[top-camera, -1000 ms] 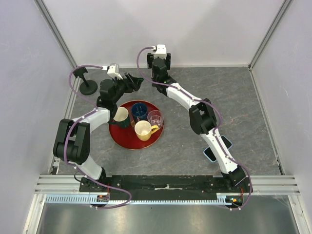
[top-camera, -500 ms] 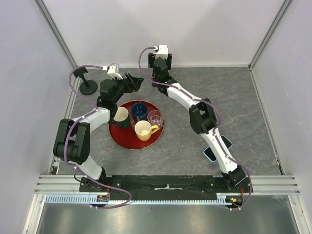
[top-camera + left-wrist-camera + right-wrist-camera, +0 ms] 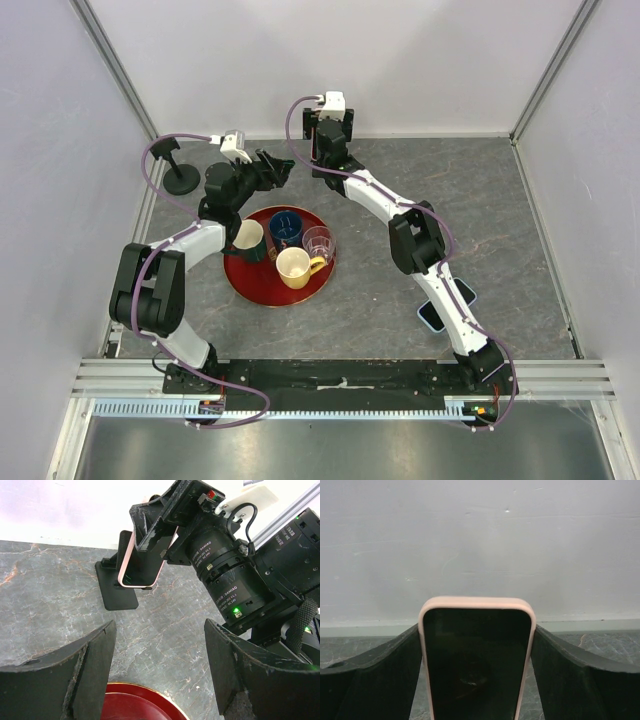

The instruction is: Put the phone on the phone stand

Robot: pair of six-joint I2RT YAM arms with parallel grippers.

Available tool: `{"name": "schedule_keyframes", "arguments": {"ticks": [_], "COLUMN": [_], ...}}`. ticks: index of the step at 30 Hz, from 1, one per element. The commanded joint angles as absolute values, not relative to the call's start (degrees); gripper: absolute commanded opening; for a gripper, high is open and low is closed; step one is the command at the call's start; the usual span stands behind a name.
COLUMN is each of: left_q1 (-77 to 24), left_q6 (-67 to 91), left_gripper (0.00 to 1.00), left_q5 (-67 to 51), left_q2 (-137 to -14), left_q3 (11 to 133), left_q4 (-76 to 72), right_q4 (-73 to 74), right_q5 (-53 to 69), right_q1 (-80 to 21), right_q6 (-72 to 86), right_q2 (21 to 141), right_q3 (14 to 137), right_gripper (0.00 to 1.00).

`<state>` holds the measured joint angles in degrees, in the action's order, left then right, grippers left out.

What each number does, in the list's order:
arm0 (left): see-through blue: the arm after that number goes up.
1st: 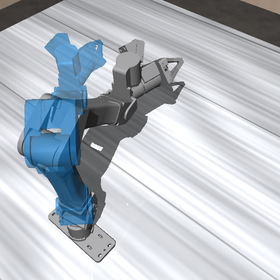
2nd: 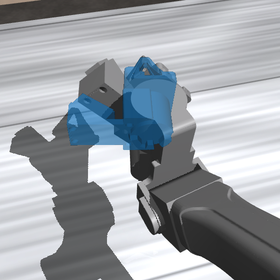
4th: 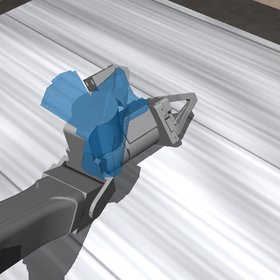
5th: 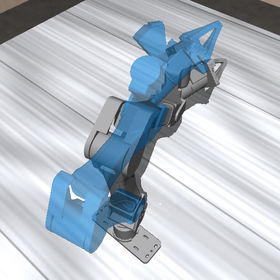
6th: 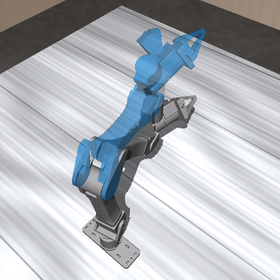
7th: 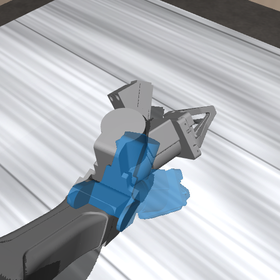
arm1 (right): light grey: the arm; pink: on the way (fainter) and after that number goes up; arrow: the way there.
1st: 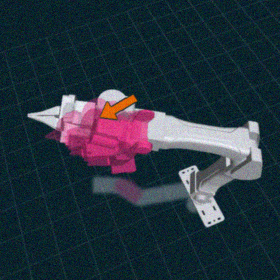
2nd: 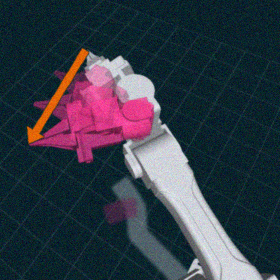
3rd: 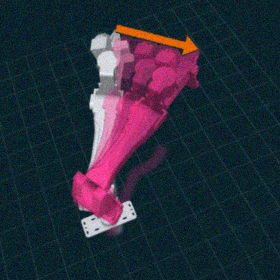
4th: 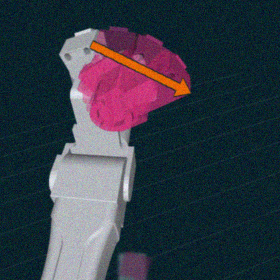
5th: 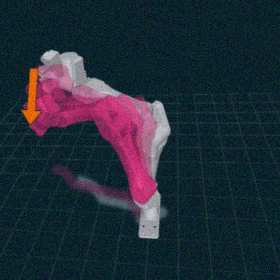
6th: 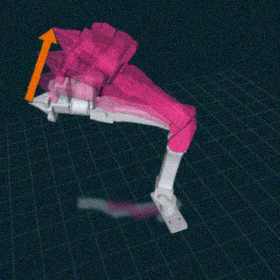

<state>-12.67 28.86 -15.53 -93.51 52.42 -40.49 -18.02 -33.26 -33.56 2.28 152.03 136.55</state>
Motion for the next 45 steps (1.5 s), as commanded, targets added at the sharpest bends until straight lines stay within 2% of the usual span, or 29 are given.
{"name": "schedule_keyframes", "arguments": {"ticks": [1,4,23,35,45], "left_q1": [-12.66,-12.74,-12.74,-12.74,-12.66], "left_q6": [30.06,30.06,30.24,30.5,31.73], "left_gripper": [0.77,0.77,0.77,0.77,0.74], "left_q5": [-15.91,-15.82,-16.0,-15.91,-14.24], "left_q2": [-94.04,-94.04,-94.13,-94.22,-94.22], "left_q3": [52.73,52.65,52.65,52.82,53.96], "left_q4": [-43.33,-43.24,-43.24,-42.98,-40.69], "right_q4": [-19.07,-18.81,-18.37,-12.93,-9.84], "right_q5": [-31.03,-31.2,-31.72,-32.34,-24.1], "right_q1": [-33.93,-33.93,-34.01,-33.4,-31.91], "right_q6": [2.73,2.11,2.2,5.18,7.47], "right_q2": [152.67,152.58,147.04,138.7,130.44], "right_q3": [136.85,136.76,132.81,129.38,122.53], "right_gripper": [0.92,0.98,0.98,0.98,0.98]}}
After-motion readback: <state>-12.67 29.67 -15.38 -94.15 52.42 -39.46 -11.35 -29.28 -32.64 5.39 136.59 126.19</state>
